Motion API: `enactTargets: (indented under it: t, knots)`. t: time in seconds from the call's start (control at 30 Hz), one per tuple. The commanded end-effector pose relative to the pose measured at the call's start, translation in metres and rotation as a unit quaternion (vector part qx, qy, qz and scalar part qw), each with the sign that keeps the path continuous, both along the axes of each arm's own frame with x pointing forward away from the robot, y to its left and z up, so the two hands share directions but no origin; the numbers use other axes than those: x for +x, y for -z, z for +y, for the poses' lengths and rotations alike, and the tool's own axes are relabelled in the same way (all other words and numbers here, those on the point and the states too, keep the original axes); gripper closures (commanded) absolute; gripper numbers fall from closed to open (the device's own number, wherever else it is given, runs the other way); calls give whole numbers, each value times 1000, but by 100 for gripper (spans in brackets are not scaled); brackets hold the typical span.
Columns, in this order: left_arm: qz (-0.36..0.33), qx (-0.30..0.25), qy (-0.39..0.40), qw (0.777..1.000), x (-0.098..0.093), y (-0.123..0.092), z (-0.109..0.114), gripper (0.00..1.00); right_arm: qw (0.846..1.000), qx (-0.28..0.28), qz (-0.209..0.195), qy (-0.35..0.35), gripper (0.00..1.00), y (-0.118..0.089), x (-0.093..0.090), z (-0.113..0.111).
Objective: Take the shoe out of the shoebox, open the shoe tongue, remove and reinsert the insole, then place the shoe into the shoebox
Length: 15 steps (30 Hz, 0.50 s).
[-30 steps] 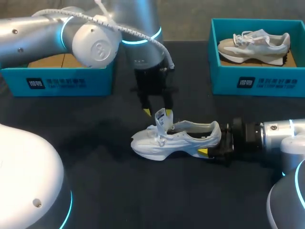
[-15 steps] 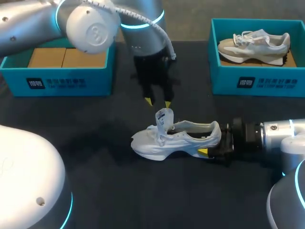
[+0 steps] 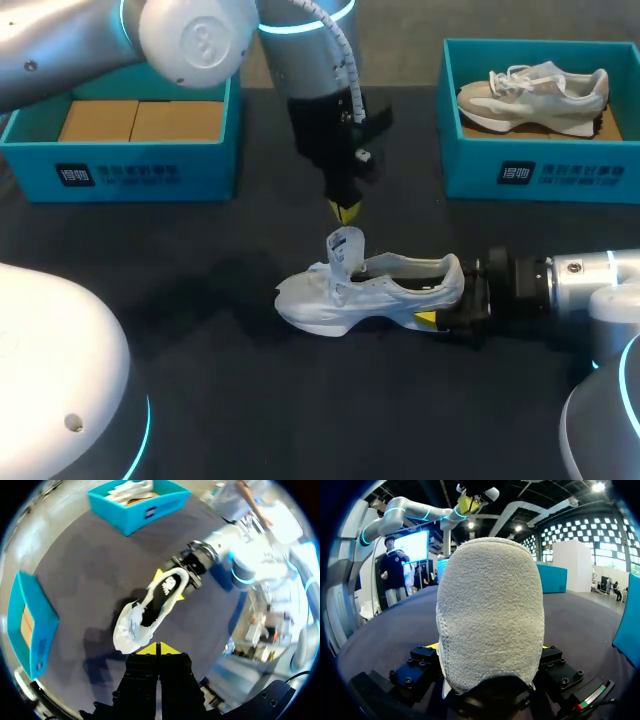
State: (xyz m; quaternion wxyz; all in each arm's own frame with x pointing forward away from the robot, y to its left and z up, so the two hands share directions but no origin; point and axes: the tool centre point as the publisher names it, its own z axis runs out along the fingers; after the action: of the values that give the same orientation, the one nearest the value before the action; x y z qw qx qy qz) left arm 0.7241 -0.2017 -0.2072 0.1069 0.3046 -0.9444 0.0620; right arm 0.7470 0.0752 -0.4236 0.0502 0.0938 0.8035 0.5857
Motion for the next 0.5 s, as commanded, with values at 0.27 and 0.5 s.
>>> enactTargets:
  t: [0.27,0.5]
  knots:
    - [-29,24,315,948,-4,-3,-6,100,1000,-1,0,0,100,0,0,0]
    - [-29,24,315,948,-4,-3,-6,100,1000,-1,0,0,100,0,0,0]
